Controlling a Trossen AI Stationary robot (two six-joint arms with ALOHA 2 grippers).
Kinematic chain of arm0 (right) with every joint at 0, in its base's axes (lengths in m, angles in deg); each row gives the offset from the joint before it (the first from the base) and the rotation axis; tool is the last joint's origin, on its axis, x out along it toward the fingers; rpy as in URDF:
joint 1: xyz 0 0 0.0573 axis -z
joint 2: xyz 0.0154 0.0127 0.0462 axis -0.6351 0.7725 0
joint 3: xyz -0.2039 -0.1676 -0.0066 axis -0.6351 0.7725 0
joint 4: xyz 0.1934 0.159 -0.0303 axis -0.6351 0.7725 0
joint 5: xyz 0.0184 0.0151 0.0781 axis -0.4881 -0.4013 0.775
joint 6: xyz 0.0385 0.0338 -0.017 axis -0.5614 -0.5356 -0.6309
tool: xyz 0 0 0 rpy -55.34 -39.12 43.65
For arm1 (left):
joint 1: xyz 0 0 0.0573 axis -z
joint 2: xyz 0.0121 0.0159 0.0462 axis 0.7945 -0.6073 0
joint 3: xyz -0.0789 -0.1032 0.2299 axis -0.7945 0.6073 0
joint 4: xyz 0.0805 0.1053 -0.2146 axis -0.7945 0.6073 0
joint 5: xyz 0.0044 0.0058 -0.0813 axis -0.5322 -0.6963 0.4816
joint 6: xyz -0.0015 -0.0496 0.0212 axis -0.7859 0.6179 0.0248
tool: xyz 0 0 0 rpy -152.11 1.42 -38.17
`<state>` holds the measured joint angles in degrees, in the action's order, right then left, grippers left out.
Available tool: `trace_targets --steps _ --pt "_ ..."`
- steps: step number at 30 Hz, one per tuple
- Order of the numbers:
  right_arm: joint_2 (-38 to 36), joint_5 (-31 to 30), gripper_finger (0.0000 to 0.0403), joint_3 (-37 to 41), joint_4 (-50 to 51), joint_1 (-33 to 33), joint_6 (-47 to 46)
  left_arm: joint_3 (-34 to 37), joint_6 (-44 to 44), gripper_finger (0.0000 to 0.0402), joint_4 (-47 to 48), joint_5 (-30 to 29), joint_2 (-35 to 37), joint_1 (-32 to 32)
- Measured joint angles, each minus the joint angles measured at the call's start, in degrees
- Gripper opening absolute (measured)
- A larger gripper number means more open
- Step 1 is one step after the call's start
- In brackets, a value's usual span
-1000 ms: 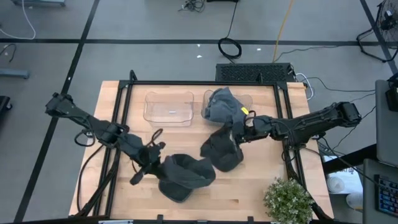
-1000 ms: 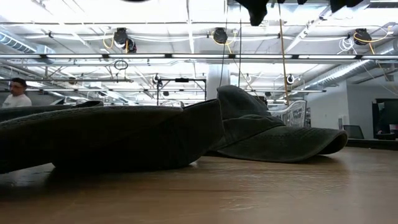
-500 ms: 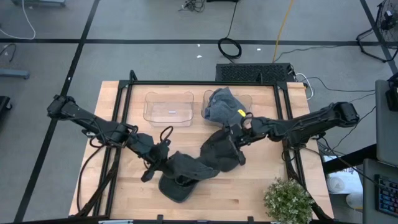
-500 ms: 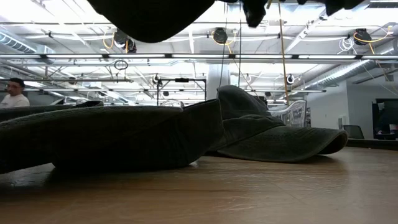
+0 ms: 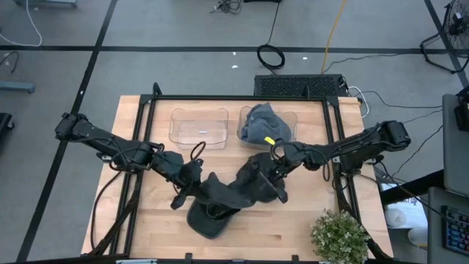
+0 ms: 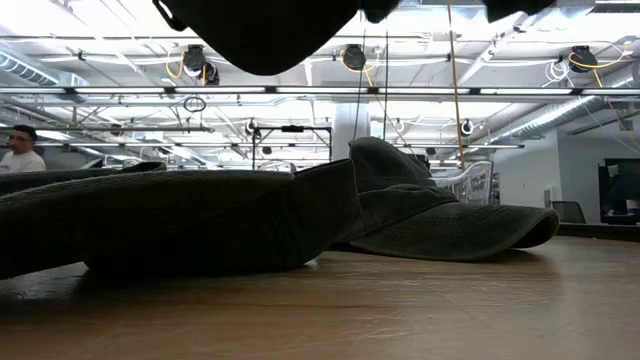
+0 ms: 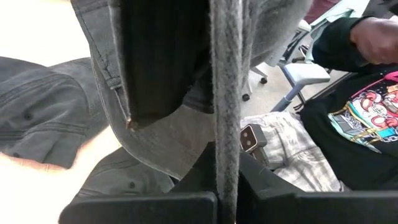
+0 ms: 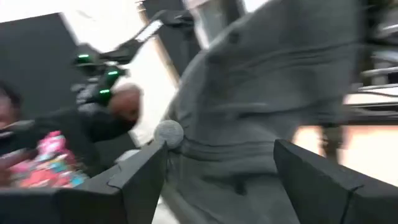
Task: Pick & Place hat
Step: Put the bottom right black cap into the left transparent bin
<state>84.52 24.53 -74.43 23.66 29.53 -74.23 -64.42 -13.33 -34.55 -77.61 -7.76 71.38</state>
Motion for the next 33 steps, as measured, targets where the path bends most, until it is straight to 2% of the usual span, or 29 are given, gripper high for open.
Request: trace_targets --steps 4,11,16,19,21,23,25,30,33 --pt "2.97 5.36 0.0281 -4.84 -0.08 -0.02 -0.69 0.0 -0.08 0.0008 0.02 -0.05 0.0 -0.14" --pt "4.87 8.26 0.0281 -9.49 4.39 -0.3 -0.26 0.0 -0.36 0.0008 0.6 -0.11 0.0 -0.09" --pt "4.86 1.76 0.027 -10.25 13.11 -0.37 4.38 -0.02 -0.36 0.0009 0.59 -0.19 0.0 -0.11" --pt "4.89 -3.68 0.0259 -10.21 14.82 -0.33 6.21 0.0 -0.34 0.0008 0.58 -0.24 0.0 -0.11" --pt "4.78 -5.18 0.0246 -10.21 14.68 -0.26 6.46 -0.01 -0.34 0.0008 0.57 -0.24 0.0 -0.11" --pt "4.81 -4.93 0.0223 -10.21 14.63 -0.13 7.17 -0.02 -0.32 0.0008 0.55 -0.24 0.0 -0.11" --pt "4.84 -3.36 0.0183 -10.21 14.38 -0.09 7.93 0.0 -0.28 0.0009 0.55 -0.26 0.0 -0.11" --pt "4.82 4.65 0.0026 -10.21 11.13 -0.42 11.88 -0.02 -0.31 0.0057 0.08 -1.85 0.0 -0.09" --pt "4.82 5.06 0.0014 -10.21 10.8 -1.36 13.47 -0.01 0.15 0.0096 -0.15 -2.84 0.04 0.1"
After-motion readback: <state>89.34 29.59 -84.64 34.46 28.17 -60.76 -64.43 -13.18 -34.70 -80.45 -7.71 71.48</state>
